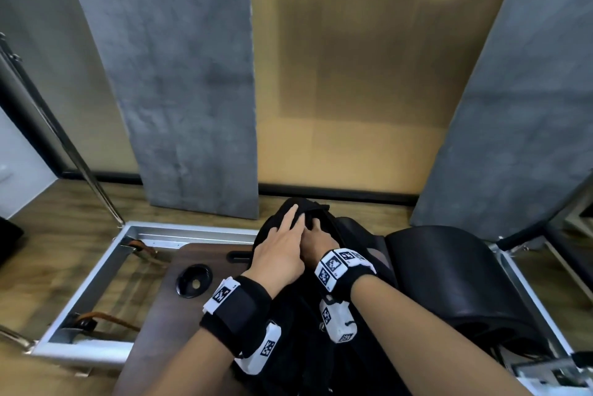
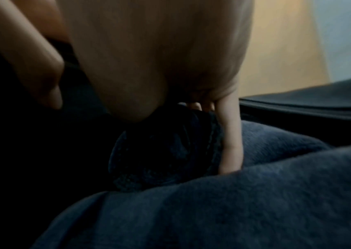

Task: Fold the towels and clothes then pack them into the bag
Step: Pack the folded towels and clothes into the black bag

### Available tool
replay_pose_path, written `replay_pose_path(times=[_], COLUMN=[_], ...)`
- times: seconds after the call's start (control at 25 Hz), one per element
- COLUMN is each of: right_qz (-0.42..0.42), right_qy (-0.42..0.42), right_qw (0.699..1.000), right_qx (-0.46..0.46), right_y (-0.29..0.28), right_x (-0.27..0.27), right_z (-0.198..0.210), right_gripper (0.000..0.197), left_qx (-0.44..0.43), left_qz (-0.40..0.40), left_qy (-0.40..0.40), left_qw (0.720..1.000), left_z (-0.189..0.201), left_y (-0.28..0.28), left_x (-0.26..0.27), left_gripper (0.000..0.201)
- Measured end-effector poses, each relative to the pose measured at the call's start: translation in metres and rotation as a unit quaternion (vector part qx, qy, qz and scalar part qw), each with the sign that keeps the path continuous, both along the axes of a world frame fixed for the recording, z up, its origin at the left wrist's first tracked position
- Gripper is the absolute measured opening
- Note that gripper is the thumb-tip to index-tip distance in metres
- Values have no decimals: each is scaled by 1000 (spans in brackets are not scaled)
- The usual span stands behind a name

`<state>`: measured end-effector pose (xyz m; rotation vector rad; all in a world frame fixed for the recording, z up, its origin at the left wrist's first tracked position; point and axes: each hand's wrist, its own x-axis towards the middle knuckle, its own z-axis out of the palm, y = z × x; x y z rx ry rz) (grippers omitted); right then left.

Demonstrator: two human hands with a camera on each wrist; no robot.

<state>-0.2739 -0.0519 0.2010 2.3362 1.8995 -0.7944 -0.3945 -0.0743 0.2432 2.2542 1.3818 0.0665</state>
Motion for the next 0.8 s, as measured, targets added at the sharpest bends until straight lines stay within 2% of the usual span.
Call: replay_pose_path(times=[0.08, 0.16, 0.24, 0.32, 0.36, 0.4, 0.48, 0.52, 0.6, 0.68, 0.8], right_qz=[55, 85, 42, -35, -70, -94, -108, -114, -138, -155, -160], right_qy=[-51, 6, 86, 63, 25, -10, -38, -40, -42, -40, 1], right_qw=[996, 996, 994, 989, 988, 991, 993, 992, 988, 987, 987], right_qx=[-39, -9, 61, 130, 132, 97, -9, -43, -52, -30, -8], right_y=[2, 1, -9, -27, -38, -49, -72, -82, -92, -97, -100], right_x=[1, 12, 32, 56, 67, 76, 85, 87, 88, 89, 96], right_z=[9, 24, 41, 51, 51, 48, 36, 29, 19, 14, 14], right_gripper=[58, 43, 29, 16, 16, 23, 46, 56, 64, 59, 35], left_qx=[-4, -14, -6, 15, 38, 69, 113, 117, 109, 107, 94], left_qz=[-14, -21, -21, 5, 26, 48, 84, 92, 90, 90, 94], left_qy=[7, -16, -61, -92, -91, -75, -31, -18, -14, -26, -47], left_qw=[1000, 1000, 998, 996, 995, 994, 990, 989, 990, 990, 990], left_z=[2, 2, 1, -2, -3, -4, -5, -6, -10, -14, -21], left_y=[-7, -13, -17, -24, -29, -34, -43, -47, -52, -57, -60], left_x=[-1, -4, -7, -9, -9, -9, -9, -8, -5, -4, -3], left_gripper=[97, 96, 94, 85, 75, 62, 39, 35, 32, 27, 25])
